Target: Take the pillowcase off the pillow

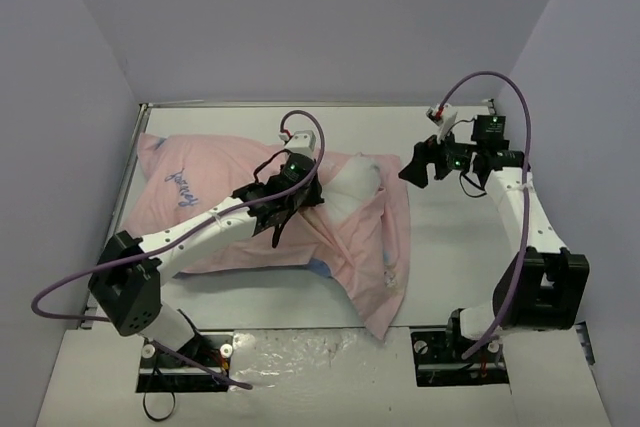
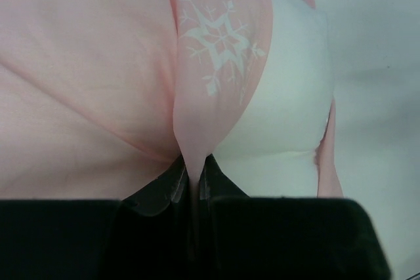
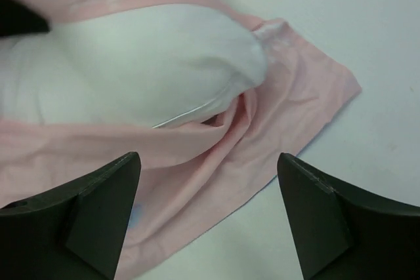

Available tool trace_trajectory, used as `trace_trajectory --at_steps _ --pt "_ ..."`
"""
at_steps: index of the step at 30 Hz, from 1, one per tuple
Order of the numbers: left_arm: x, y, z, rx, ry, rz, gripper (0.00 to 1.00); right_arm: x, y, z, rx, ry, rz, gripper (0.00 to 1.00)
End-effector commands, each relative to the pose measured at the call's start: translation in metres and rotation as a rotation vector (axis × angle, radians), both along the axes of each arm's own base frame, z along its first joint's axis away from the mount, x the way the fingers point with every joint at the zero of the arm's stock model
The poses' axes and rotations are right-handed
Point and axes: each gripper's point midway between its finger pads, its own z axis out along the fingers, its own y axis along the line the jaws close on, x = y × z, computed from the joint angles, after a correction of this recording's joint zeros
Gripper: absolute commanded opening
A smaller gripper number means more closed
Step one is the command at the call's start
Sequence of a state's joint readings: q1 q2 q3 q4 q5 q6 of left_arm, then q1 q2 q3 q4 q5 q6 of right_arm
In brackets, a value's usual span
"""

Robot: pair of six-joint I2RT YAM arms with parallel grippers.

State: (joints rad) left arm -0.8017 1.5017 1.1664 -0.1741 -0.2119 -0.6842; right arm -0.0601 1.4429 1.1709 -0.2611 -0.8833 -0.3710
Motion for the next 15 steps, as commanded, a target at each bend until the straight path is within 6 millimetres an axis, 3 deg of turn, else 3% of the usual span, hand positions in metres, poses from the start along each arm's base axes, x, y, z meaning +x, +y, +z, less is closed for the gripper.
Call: trace_trajectory --at_steps 1,3,4,6,9,15 --pt "0.018 -0.016 0.011 -0.068 0.000 0.015 0.02 -0.066 0.039 0.008 -0.029 -0.155 0.426 0.83" --pt "0.021 -0.025 0.013 -0.072 0.008 -0.010 0.02 -0.107 0.068 -0.009 -0.127 -0.222 0.661 0.83" --pt "0.022 -0.027 0.008 -0.065 0.016 -0.014 0.02 -0.115 0.072 -0.009 -0.224 -0.419 0.811 0.83" --pt "0.021 -0.030 0.006 -0.070 0.027 -0.023 0.02 -0.132 0.084 -0.027 -0.331 -0.548 0.984 0.84" --pt "0.018 -0.029 0.004 -0.081 0.034 -0.021 0.02 -0.130 0.097 -0.032 -0.408 -0.634 1.103 0.82" --pt "0.006 -0.018 -0.007 -0.077 0.057 -0.013 0.02 -0.103 0.111 -0.025 -0.441 -0.699 1.152 0.80"
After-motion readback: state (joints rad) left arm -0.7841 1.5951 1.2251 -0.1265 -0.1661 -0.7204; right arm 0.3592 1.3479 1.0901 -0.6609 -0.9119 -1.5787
